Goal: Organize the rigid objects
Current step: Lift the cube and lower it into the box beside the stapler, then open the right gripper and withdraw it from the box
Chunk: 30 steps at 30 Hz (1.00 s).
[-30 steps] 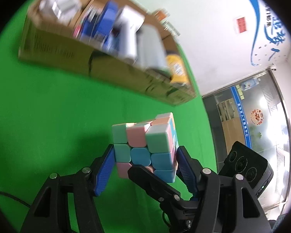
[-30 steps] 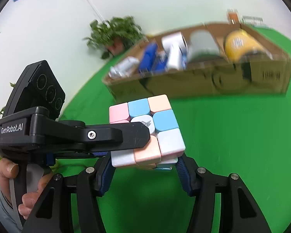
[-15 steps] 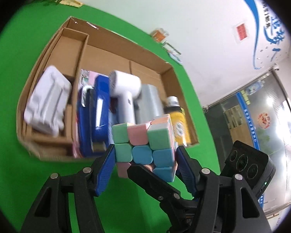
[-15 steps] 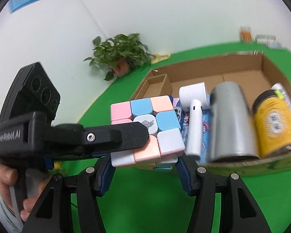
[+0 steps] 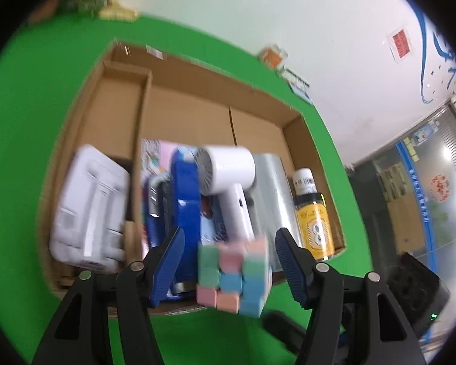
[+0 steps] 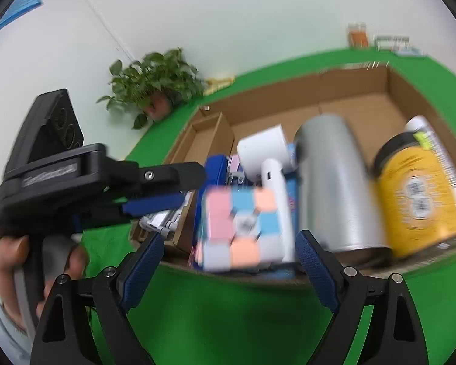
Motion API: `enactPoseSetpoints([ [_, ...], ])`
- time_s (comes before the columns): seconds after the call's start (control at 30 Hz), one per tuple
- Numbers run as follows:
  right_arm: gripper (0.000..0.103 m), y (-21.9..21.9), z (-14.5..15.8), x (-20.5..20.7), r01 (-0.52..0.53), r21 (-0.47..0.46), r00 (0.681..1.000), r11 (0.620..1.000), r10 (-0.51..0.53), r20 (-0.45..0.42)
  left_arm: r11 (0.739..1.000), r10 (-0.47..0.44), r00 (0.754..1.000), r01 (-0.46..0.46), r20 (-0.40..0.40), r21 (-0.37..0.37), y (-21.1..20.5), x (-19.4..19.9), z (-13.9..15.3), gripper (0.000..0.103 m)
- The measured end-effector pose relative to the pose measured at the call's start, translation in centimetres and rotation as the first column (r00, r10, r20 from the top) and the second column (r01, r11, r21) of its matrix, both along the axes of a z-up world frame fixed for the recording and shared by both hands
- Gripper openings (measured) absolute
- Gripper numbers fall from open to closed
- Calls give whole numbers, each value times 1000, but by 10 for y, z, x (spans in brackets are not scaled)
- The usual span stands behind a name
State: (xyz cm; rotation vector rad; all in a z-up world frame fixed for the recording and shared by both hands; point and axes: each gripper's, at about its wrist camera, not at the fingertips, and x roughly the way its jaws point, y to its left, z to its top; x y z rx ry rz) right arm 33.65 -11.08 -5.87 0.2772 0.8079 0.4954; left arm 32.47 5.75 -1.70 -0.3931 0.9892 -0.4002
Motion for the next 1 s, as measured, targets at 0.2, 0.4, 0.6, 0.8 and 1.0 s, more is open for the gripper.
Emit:
enactPoseSetpoints([
  [0.2,102,-24,7,-61,64,-154,990,986,-44,131,972,81,951,-141,298,187,-1,-70,32,72],
  [0.4,102,-41,0,-123,138,-297,976,945,-80,202,885,126,830,-341,543,316,-25,-163,34,83],
  [0.6,102,-50,8,-177,170,-326,959,930,-79,274,847,164,815,-405,556,344,-47,-207,17,84],
  [0.8,102,-64,12,-209,203,-362,952,910,-96,291,838,184,821,-418,541,350,-64,-228,9,84],
  [1.0,102,-81,15,-235,237,-355,945,904,-129,302,837,192,824,-422,534,349,-77,-247,9,84],
])
